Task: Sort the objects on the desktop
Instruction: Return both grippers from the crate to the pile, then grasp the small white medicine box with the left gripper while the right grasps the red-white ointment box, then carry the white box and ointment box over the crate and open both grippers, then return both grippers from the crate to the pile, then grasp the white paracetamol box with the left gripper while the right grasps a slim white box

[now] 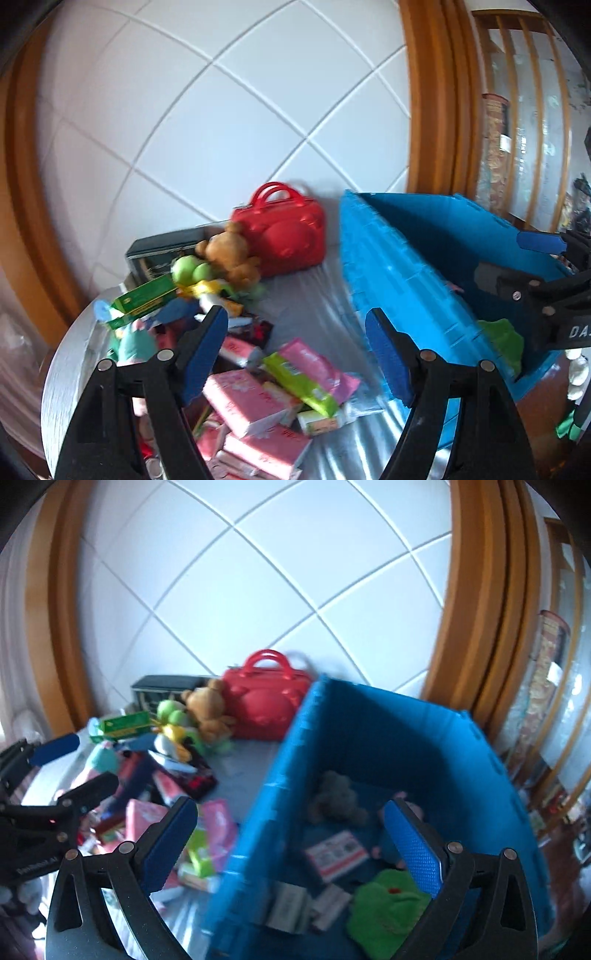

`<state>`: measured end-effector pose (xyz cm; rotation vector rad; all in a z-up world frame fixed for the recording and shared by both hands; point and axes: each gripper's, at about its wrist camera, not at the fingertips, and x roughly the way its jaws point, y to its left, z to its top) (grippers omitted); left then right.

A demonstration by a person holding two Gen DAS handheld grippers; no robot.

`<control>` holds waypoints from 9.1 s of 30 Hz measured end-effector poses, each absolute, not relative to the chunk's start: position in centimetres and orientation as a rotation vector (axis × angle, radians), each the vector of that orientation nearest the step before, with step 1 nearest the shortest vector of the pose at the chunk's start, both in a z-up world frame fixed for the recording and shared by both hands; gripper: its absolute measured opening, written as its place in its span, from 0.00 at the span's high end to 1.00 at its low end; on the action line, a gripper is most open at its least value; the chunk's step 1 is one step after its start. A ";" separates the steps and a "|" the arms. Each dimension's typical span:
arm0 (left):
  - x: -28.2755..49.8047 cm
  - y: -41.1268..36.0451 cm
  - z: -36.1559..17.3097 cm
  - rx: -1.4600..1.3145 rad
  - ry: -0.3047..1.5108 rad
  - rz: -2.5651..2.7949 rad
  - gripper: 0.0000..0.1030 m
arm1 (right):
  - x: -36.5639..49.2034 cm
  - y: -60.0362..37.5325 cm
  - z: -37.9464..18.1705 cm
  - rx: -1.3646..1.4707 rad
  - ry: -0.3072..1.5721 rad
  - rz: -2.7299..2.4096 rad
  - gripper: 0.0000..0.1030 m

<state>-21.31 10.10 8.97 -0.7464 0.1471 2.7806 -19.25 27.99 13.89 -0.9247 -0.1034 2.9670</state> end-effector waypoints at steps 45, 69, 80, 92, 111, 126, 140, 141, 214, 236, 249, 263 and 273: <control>-20.2 -15.6 -21.1 -1.711 0.397 2.481 0.25 | -21.4 12.8 -11.8 -1.751 -0.110 2.905 0.00; -18.1 -16.0 -20.0 -1.743 -0.150 2.684 0.62 | -22.9 1.3 -18.9 -1.993 -0.442 2.890 0.43; -17.1 -14.9 -12.8 -1.507 -0.139 2.807 0.62 | -22.0 2.1 -13.8 -1.891 -0.385 3.025 0.57; -20.2 -9.2 -5.0 -1.175 -0.007 2.842 0.62 | -23.0 6.0 -2.4 -1.437 -0.315 3.160 0.57; -25.3 14.8 10.3 -0.726 0.167 2.546 0.62 | -20.8 26.9 15.7 -0.908 -0.223 2.938 0.57; -30.9 41.0 7.4 -1.199 0.421 2.071 0.62 | -23.4 48.8 9.7 -1.433 -0.187 2.511 0.57; -31.7 47.0 -1.5 -1.527 0.632 1.892 0.61 | -25.3 53.7 1.3 -1.893 -0.129 2.287 0.56; -31.6 47.0 -1.6 -1.525 0.642 1.898 0.61 | -25.2 53.8 1.3 -1.903 -0.111 2.291 0.56; -21.6 -10.1 -17.8 -1.745 -0.268 2.753 0.34 | -22.8 11.7 -7.7 -1.714 -0.053 2.993 0.00; -14.4 -15.7 -20.3 -1.975 -0.579 2.831 0.30 | -23.5 4.1 -11.3 -2.002 -0.184 3.132 0.49; -15.1 -8.1 -22.8 -1.991 -0.294 2.692 0.27 | -25.6 4.3 -15.7 -2.158 -0.198 2.985 0.53; -10.9 -14.8 -19.6 -1.960 -0.710 2.826 0.27 | -25.7 2.3 -16.6 -2.125 -0.358 2.978 0.48; -17.6 -15.9 -22.3 -2.053 -0.733 2.807 0.16 | -27.1 1.4 -17.9 -2.079 -0.446 2.870 0.62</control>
